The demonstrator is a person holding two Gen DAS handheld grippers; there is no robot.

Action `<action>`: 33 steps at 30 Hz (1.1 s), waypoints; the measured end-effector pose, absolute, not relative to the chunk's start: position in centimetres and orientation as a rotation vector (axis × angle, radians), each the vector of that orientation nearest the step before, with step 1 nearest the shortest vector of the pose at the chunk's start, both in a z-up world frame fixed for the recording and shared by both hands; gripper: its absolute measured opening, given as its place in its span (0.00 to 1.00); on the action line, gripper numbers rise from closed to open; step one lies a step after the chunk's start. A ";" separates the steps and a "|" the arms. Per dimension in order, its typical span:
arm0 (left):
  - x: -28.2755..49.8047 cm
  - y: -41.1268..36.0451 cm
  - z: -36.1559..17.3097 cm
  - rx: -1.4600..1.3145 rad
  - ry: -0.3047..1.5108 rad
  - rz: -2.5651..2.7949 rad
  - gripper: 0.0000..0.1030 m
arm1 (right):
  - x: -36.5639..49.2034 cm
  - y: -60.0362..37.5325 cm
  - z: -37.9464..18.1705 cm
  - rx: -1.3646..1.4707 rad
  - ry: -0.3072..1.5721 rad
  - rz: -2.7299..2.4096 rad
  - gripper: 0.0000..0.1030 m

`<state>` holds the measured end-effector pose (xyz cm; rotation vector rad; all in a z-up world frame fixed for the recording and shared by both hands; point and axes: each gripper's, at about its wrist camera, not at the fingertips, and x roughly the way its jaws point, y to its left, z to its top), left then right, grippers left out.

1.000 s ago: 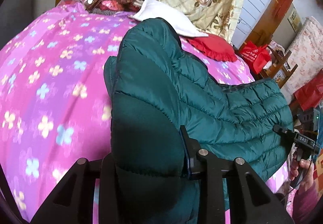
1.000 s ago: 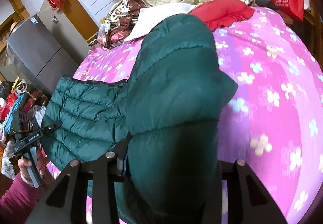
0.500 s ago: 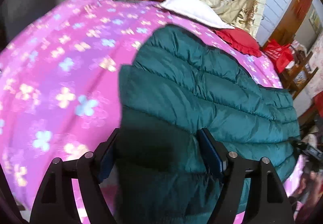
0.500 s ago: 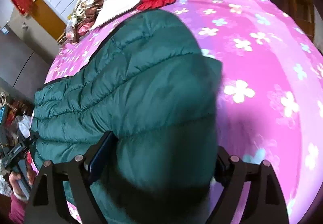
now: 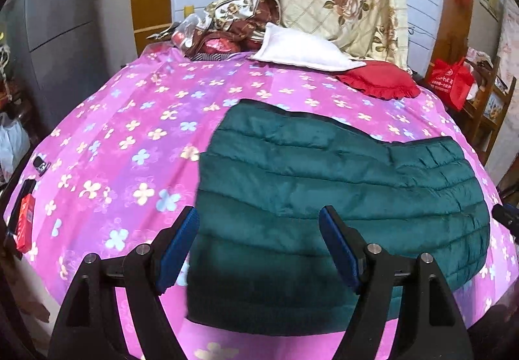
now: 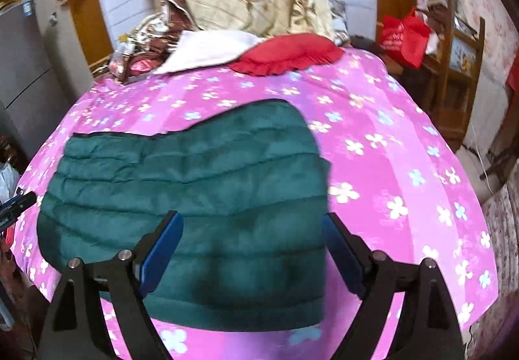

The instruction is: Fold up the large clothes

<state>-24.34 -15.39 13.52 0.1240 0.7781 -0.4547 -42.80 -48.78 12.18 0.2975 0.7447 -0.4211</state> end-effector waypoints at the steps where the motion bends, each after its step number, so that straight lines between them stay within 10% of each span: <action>1: -24.6 -15.7 13.5 0.130 0.777 -0.453 0.53 | -42.6 -47.7 12.3 0.291 0.734 -0.410 0.87; 33: -29.3 -19.0 13.2 0.192 0.682 -0.419 0.53 | -40.5 -40.2 10.6 0.225 0.705 -0.355 0.90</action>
